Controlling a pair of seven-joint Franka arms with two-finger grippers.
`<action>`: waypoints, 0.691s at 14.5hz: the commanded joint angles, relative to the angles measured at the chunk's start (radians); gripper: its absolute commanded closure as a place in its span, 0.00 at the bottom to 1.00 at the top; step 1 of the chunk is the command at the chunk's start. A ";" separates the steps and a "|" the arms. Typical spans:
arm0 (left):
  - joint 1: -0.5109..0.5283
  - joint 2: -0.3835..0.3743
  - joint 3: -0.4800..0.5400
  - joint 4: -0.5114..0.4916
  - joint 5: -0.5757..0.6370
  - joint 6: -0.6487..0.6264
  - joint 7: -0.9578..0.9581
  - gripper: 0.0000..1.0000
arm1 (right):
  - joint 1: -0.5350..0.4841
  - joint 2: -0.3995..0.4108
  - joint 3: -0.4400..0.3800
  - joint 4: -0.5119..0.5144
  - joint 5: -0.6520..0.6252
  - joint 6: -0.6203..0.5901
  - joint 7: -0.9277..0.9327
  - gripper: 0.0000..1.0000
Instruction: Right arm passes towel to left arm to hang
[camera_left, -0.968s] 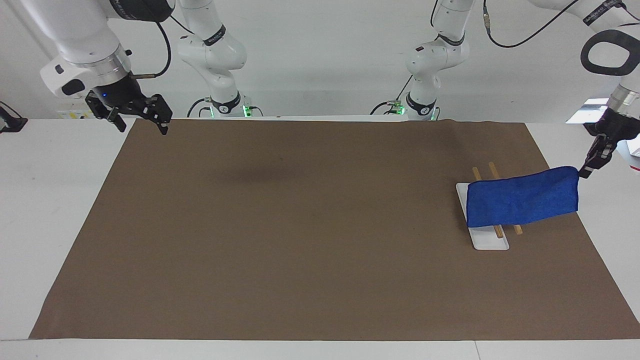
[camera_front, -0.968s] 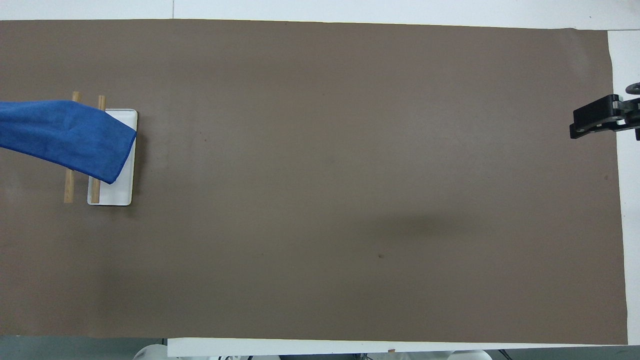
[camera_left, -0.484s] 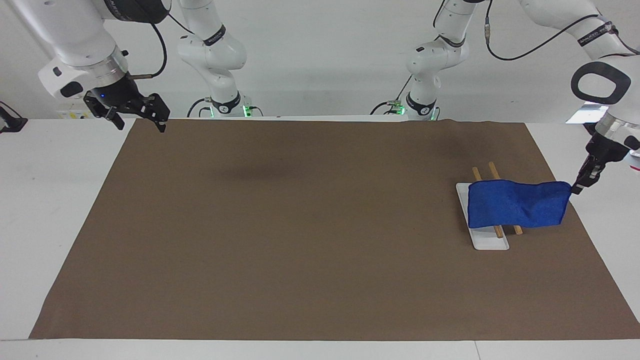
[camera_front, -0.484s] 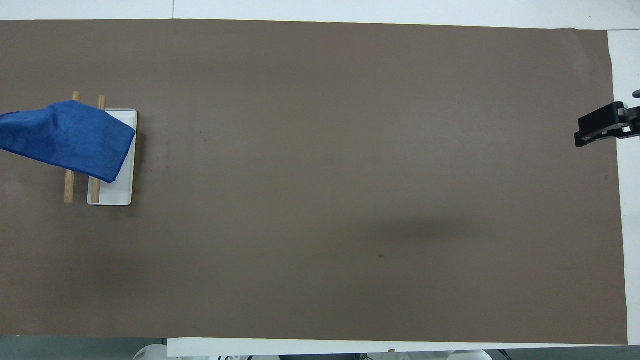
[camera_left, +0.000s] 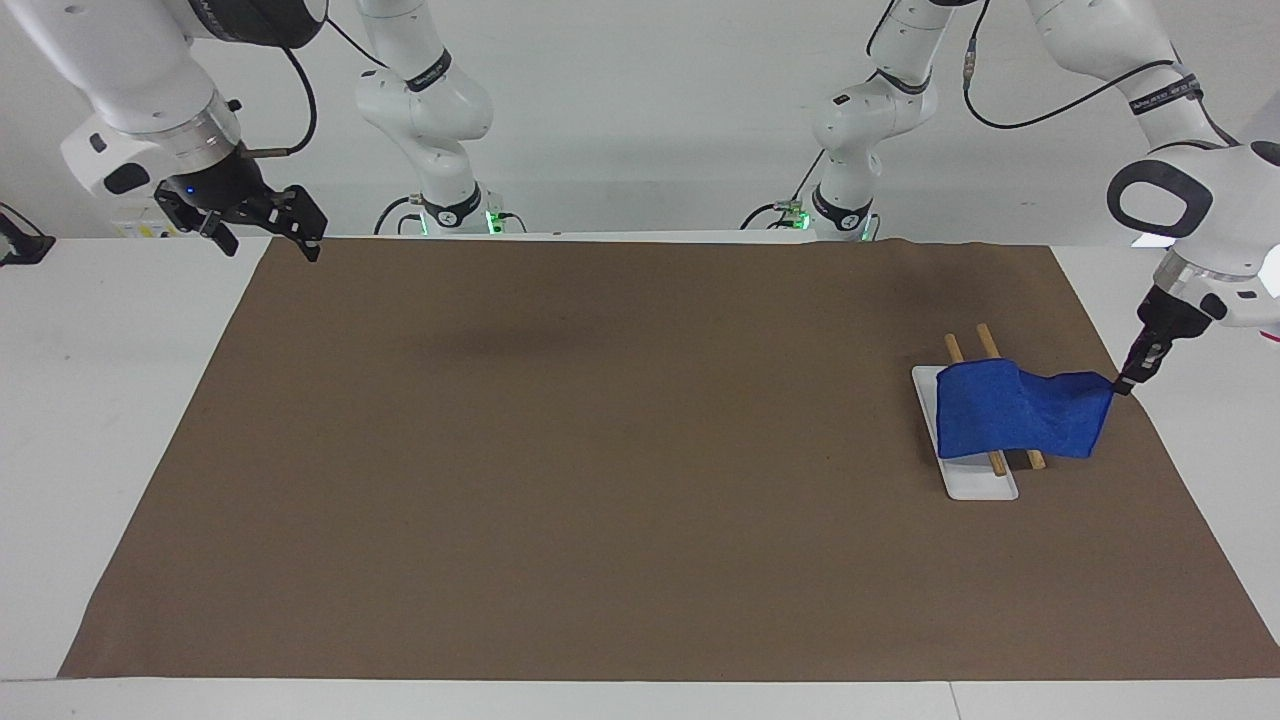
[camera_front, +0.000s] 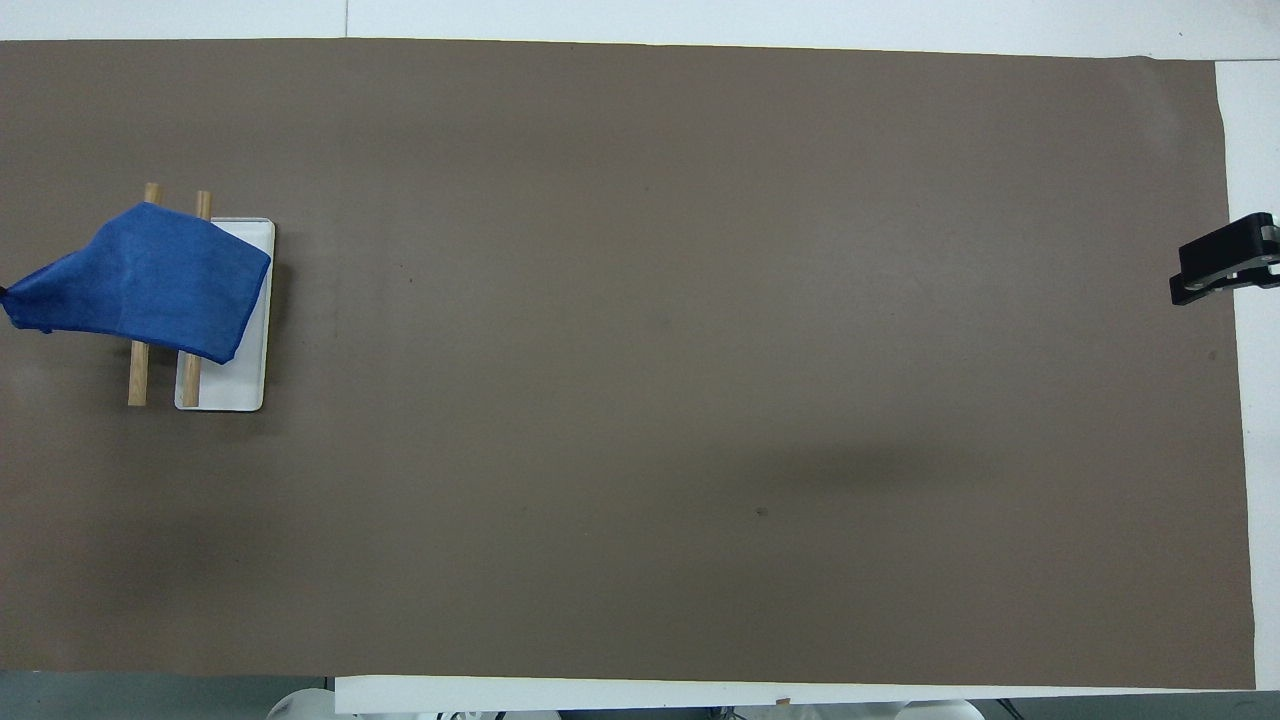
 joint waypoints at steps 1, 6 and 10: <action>0.008 -0.014 -0.010 -0.024 0.015 0.026 0.018 0.34 | -0.027 -0.071 0.008 -0.098 -0.012 0.056 -0.032 0.00; -0.049 -0.035 -0.010 0.025 0.013 -0.039 0.003 0.00 | -0.026 -0.070 0.008 -0.097 0.003 0.056 -0.022 0.00; -0.119 -0.097 -0.019 0.233 0.092 -0.468 0.017 0.00 | -0.010 -0.071 0.013 -0.098 0.004 0.044 -0.026 0.00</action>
